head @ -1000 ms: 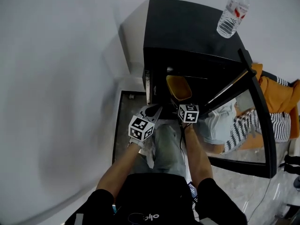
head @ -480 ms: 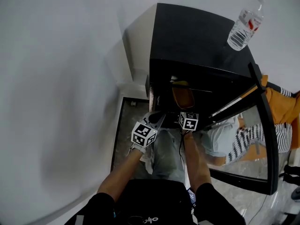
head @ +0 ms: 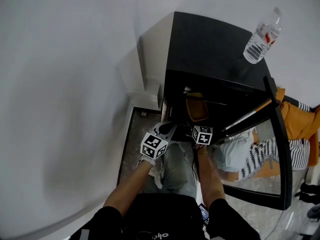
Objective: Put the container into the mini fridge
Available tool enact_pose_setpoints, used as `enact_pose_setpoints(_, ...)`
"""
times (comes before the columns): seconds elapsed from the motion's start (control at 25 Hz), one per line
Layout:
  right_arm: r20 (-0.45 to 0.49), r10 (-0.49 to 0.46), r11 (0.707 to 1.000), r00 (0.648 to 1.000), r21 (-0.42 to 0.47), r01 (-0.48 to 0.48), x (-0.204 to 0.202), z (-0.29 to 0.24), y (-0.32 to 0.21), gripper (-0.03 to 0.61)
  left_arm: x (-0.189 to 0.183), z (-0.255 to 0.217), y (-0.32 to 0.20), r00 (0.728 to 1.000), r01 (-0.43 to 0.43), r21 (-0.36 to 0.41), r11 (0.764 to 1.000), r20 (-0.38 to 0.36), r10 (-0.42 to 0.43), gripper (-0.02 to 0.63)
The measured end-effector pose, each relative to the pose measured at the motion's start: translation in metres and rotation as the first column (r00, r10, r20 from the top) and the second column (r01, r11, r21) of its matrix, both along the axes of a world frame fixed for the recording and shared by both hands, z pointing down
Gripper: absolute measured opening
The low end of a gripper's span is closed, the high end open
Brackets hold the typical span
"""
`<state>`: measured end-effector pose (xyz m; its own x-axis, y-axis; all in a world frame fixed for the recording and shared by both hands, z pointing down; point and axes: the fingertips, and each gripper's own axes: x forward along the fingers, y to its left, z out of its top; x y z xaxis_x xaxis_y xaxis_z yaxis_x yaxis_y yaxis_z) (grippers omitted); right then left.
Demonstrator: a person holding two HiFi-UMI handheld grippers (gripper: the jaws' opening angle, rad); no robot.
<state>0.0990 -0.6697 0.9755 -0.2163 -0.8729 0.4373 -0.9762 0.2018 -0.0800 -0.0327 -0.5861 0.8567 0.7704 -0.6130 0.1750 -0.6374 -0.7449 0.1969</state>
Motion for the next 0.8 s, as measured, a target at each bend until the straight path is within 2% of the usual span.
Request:
enact_pose_setpoints(0.2, 0.019, -0.023, 1.0, 1.0, -0.006, 0.023, 0.001, -0.015, 0.017, 0.568, -0.008, -0.019, 0.012, 1.0, 0.015, -0.007, 1.0, 0.006, -0.015, 0.006)
enact_pose_setpoints(0.4, 0.013, -0.046, 0.997, 0.999, -0.054, 0.046, -0.004, -0.048, 0.058, 0.565, -0.015, -0.062, 0.038, 1.0, 0.029, -0.018, 0.999, -0.003, -0.029, 0.006)
enact_pose_setpoints(0.64, 0.026, -0.076, 0.994, 0.997, -0.073, 0.078, -0.017, -0.127, 0.128, 0.56, -0.026, -0.134, 0.089, 0.999, 0.036, -0.029, 0.999, -0.008, -0.036, 0.006)
enact_pose_setpoints(0.8, 0.04, -0.108, 0.99, 0.993, -0.086, 0.111, -0.024, -0.185, 0.179, 0.523, -0.033, -0.183, 0.129, 0.999, 0.038, -0.038, 0.999, -0.002, -0.038, 0.006)
